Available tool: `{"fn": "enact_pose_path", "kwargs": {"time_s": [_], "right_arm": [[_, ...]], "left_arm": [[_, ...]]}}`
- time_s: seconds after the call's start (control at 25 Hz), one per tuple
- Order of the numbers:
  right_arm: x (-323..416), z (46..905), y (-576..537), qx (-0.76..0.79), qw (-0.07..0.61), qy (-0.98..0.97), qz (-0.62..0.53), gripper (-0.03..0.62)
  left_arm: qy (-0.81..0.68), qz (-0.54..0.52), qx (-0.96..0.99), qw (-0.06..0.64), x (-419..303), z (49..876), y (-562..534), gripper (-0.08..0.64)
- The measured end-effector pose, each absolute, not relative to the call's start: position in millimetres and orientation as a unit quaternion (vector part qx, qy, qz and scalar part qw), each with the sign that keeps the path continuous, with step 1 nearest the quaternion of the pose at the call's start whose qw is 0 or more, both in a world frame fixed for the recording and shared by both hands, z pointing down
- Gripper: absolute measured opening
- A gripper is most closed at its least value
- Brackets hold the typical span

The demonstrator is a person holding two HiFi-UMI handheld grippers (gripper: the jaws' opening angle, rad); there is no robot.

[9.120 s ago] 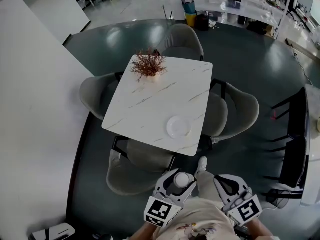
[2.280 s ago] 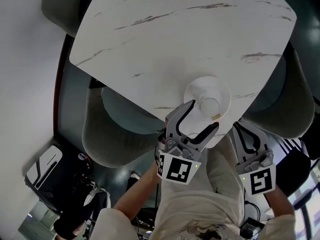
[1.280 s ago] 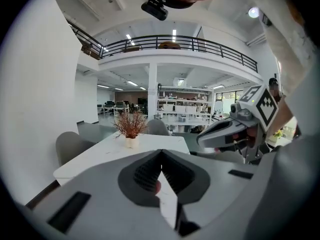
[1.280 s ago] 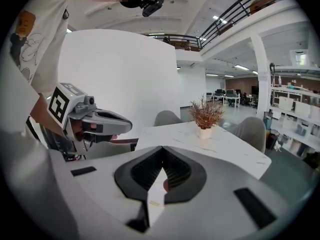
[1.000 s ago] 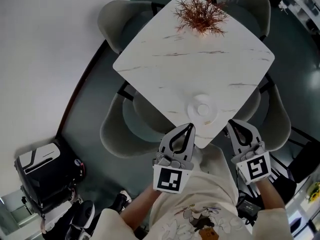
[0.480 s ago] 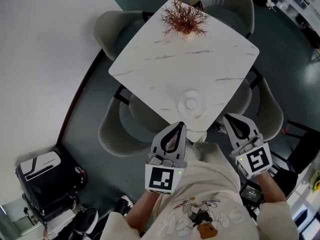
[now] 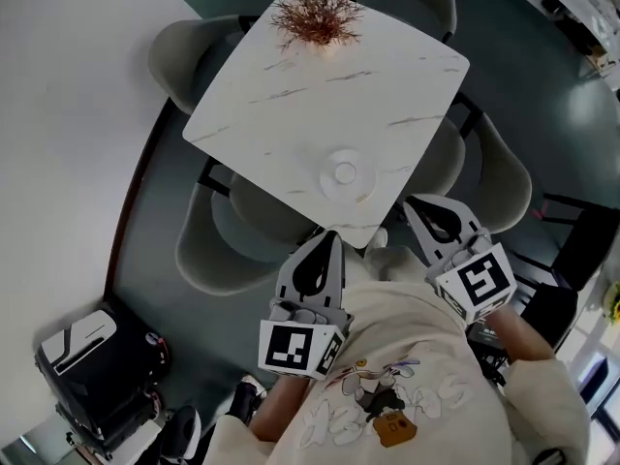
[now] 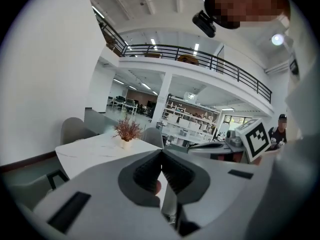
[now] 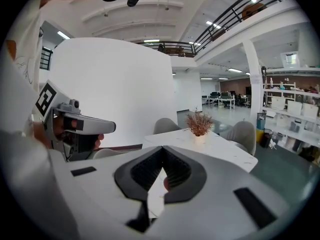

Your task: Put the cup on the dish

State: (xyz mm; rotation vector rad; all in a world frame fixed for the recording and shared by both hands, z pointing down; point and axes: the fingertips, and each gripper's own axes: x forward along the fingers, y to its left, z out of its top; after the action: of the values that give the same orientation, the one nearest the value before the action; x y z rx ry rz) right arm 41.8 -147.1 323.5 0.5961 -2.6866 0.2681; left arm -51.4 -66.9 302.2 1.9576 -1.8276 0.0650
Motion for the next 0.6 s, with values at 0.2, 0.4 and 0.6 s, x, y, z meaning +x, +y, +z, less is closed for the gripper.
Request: {"fn": "enact_pose_path", "kwargs": {"time_s": [0.2, 0.4, 0.6], "right_arm": [[43, 320, -142, 0.194, 0.183, -0.955, 0.129, 0.003], [54, 318, -146, 0.195, 0.2, -0.952, 0.123, 0.005], [56, 321, -142, 0.198, 0.197, -0.95, 0.138, 0.005]], "left_arm": [[-0.66, 0.024, 0.708, 0.253, -46, 315, -52, 0.005], [-0.658, 0.027, 0.707, 0.259, -44, 318, -48, 0.005], [-0.666, 0.033, 0.696, 0.265, -54, 322, -40, 0.005]]}}
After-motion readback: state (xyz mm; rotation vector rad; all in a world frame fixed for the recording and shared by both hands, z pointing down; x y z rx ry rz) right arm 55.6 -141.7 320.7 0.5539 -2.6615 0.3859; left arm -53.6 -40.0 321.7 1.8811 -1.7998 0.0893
